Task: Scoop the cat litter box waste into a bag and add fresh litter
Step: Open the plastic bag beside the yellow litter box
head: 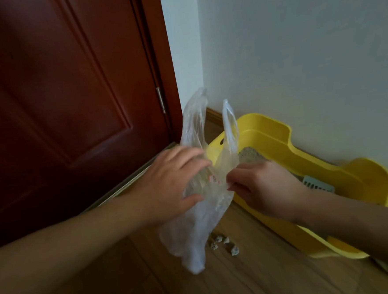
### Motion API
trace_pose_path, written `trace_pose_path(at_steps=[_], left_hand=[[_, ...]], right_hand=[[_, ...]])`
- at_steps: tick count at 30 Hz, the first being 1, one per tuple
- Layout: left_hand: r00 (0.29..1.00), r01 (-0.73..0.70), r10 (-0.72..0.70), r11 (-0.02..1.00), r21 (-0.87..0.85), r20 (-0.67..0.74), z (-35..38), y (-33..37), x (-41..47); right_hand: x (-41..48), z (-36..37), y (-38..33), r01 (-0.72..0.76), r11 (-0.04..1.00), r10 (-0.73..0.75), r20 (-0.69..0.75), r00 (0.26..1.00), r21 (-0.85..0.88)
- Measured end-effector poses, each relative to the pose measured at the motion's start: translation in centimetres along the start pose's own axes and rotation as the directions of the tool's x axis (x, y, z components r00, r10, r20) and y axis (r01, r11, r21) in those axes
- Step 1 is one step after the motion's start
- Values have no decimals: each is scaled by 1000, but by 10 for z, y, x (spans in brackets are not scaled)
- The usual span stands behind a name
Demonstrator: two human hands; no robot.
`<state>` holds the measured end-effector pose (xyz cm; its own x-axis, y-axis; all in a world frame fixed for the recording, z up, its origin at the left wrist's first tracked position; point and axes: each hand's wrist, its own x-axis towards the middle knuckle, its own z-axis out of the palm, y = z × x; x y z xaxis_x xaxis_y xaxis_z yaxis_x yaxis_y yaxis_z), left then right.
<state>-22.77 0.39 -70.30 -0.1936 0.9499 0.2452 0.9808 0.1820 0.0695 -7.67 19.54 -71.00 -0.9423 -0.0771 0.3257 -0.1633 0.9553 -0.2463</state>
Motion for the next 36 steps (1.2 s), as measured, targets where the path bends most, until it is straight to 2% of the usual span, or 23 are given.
trace_pose_path(at_steps=[1, 3, 5, 8, 11, 13, 15, 16, 17, 18, 20, 21, 23, 24, 26, 29, 32, 34, 36], left_hand=[[992, -95, 87, 991, 90, 92, -4, -3, 9], [953, -195, 137, 960, 200, 272, -7, -6, 24], [934, -211, 131, 953, 217, 333, -6, -4, 32], [930, -119, 39, 973, 199, 366, -8, -2, 35], [930, -6, -62, 983, 186, 361, -12, -4, 31], [947, 67, -113, 985, 160, 301, -11, -4, 27], [953, 133, -158, 985, 111, 260, -11, -2, 23], [953, 173, -185, 982, 72, 240, -11, 0, 22], [953, 210, -212, 977, 32, 216, -12, 1, 21], [953, 243, -238, 970, -6, 188, -12, 1, 20], [957, 270, -260, 961, -65, 124, -13, 2, 18], [964, 255, -247, 964, -76, 97, -13, 1, 17], [983, 172, -168, 983, -60, 69, -11, 1, 14], [993, 108, -106, 994, -35, 60, -11, 2, 13], [998, -29, 27, 999, 40, 48, -9, 4, 10], [987, -150, 147, 987, 58, 63, -4, 8, 6], [979, -199, 199, 980, 19, 40, 1, 9, 5], [980, -197, 198, 980, -14, 29, 3, 10, 4], [981, -192, 193, 980, -46, 27, 4, 10, 4]], right_hand=[[-2, -1, -1, 7, 1000, -7, 7, 1000, 1], [-6, -3, -3, 10, 1000, -10, 20, 1000, 5], [-10, -3, -6, 8, 1000, -8, 13, 1000, 10], [-16, -7, -10, -57, 998, 57, 4, 998, -12], [-23, -10, -14, -225, 974, 226, 16, 974, -39], [-26, -13, -15, -379, 924, 383, 136, 913, -58], [-26, -16, -20, -477, 876, 477, 261, 839, -68], [-25, -19, -24, -549, 836, 517, 338, 786, -3], [-23, -21, -27, -639, 760, 542, 428, 723, 116], [-21, -23, -29, -727, 643, 549, 516, 657, 241], [-16, -30, -33, -827, 378, 510, 651, 562, 416], [-13, -34, -35, -845, 214, 467, 709, 529, 490], [-6, -40, -39, -795, -163, 347, 788, 508, 584], [-2, -42, -41, -745, -288, 308, 795, 523, 602], [5, -45, -43, -658, -381, 295, 759, 580, 650], [18, -44, -46, -550, -344, 354, 648, 675, 761], [28, -33, -42, -503, -227, 451, 548, 705, 834], [33, -23, -38, -526, -42, 507, 472, 722, 850], [35, -12, -32, -571, 280, 533, 370, 761, 772]])
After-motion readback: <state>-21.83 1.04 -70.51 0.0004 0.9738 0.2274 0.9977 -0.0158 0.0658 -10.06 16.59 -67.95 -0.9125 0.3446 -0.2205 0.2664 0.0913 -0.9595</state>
